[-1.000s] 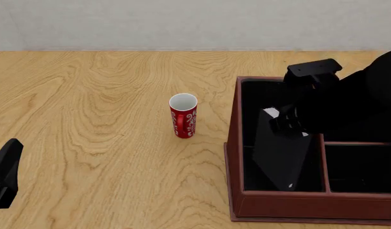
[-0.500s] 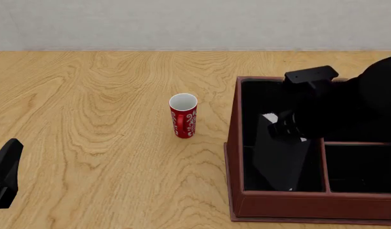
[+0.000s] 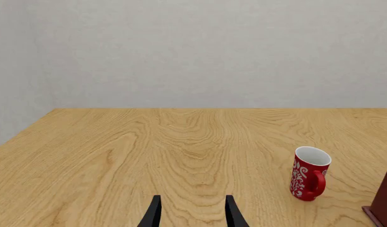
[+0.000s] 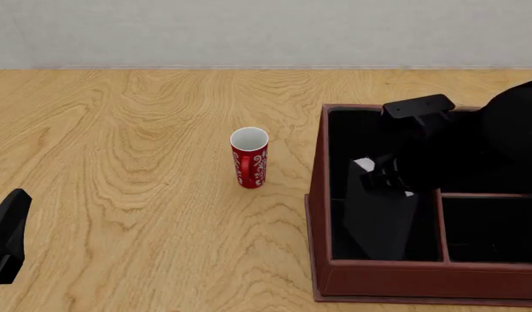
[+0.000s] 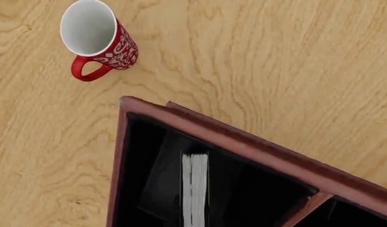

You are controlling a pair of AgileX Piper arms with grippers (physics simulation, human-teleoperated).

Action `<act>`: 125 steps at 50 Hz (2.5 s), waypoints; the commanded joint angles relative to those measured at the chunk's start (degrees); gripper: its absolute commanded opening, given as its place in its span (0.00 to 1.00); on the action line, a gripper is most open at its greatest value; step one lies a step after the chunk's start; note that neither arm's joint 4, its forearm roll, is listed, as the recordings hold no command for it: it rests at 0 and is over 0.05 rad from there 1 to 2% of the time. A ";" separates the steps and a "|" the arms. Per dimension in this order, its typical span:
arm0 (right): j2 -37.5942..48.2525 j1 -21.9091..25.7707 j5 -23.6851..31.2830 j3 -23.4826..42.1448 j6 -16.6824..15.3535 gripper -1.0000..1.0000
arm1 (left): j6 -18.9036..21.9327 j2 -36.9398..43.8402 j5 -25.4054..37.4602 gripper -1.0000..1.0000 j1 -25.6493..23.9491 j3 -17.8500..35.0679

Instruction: Pick up the book and place it in the left compartment of the caddy.

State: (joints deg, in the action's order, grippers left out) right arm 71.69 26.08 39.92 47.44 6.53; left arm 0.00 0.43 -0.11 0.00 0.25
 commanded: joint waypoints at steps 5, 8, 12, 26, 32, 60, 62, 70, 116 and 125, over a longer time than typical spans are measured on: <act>1.09 0.32 -0.80 -0.55 1.49 0.00 | 0.00 0.00 0.00 1.00 0.00 0.00; 0.87 -0.13 -0.93 -0.63 1.35 0.00 | 0.00 0.00 0.00 1.00 0.00 0.00; 0.83 0.33 -0.73 -0.32 1.55 1.00 | 0.00 0.00 0.00 1.00 0.00 0.00; 0.98 1.94 -0.52 0.17 2.63 1.00 | 0.00 0.00 0.00 1.00 0.00 0.00; 0.55 2.17 -0.12 0.52 2.60 1.00 | 0.00 0.00 0.00 1.00 0.00 0.00; -3.80 -0.47 3.90 3.31 -0.56 1.00 | 0.00 0.00 0.00 1.00 0.00 0.00; -4.35 -0.71 4.50 3.81 -0.88 1.00 | 0.00 0.00 0.00 1.00 0.00 0.00; -6.60 -1.10 6.72 6.12 -2.28 1.00 | 0.00 0.00 0.00 1.00 0.00 0.00; -22.54 -1.59 16.63 19.46 -5.60 1.00 | 0.00 0.00 0.00 1.00 0.00 0.00; -25.86 -0.28 14.78 20.34 -4.64 1.00 | 0.00 0.00 0.00 1.00 0.00 0.00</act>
State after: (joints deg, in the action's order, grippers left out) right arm 49.00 24.72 55.73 66.54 0.87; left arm 0.00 0.43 -0.11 0.00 0.25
